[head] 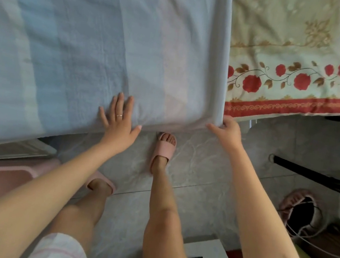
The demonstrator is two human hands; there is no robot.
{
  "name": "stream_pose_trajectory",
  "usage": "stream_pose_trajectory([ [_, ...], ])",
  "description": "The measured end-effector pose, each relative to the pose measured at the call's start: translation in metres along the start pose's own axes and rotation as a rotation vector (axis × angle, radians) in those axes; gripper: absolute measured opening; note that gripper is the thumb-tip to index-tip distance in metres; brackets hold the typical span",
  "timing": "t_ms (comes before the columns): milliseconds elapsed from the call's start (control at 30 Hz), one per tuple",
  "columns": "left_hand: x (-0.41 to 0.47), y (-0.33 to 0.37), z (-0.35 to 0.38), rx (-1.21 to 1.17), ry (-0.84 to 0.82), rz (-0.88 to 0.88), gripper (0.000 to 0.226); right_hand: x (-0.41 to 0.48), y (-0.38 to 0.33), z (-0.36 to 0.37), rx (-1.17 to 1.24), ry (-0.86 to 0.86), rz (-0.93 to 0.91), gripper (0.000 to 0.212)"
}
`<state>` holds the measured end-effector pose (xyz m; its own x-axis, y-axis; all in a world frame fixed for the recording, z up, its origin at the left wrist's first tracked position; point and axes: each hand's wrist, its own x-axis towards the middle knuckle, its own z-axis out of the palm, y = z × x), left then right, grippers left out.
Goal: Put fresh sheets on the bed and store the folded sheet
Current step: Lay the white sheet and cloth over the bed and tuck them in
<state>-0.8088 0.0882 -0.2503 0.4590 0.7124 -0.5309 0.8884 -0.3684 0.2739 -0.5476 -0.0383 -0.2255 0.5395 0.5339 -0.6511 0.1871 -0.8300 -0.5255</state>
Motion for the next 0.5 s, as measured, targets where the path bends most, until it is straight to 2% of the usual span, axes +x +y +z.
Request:
stream_pose_trajectory([
  [100, -0.005, 0.01, -0.023, -0.432, 0.102, 0.054, 0.044, -0.04, -0.021, 0.02, -0.141, -0.027, -0.056, 0.005],
  [167, -0.017, 0.02, -0.044, -0.781, -0.014, 0.046, 0.022, -0.071, -0.052, 0.04, -0.174, 0.021, -0.13, 0.006],
  [200, -0.025, 0.024, -0.059, -0.92, -0.074, 0.023, 0.018, -0.087, -0.072, 0.053, -0.167, 0.015, -0.181, 0.008],
  [300, -0.04, 0.024, -0.096, -1.2, -0.149, -0.059, 0.029, -0.125, -0.122, 0.095, -0.129, -0.09, -0.345, 0.013],
  [333, -0.046, 0.016, -0.108, -1.198, -0.133, -0.085, 0.031, -0.136, -0.139, 0.109, -0.118, -0.148, -0.394, 0.012],
  [400, -0.054, 0.002, -0.127, -1.003, -0.026, -0.133, 0.035, -0.145, -0.162, 0.132, -0.093, -0.245, -0.445, 0.007],
  [467, -0.066, -0.036, -0.148, -0.858, 0.145, -0.232, 0.036, -0.157, -0.194, 0.161, -0.106, -0.347, -0.544, 0.024],
  [500, -0.074, -0.061, -0.159, -0.869, 0.211, -0.274, 0.036, -0.165, -0.213, 0.176, -0.124, -0.414, -0.591, 0.026],
])
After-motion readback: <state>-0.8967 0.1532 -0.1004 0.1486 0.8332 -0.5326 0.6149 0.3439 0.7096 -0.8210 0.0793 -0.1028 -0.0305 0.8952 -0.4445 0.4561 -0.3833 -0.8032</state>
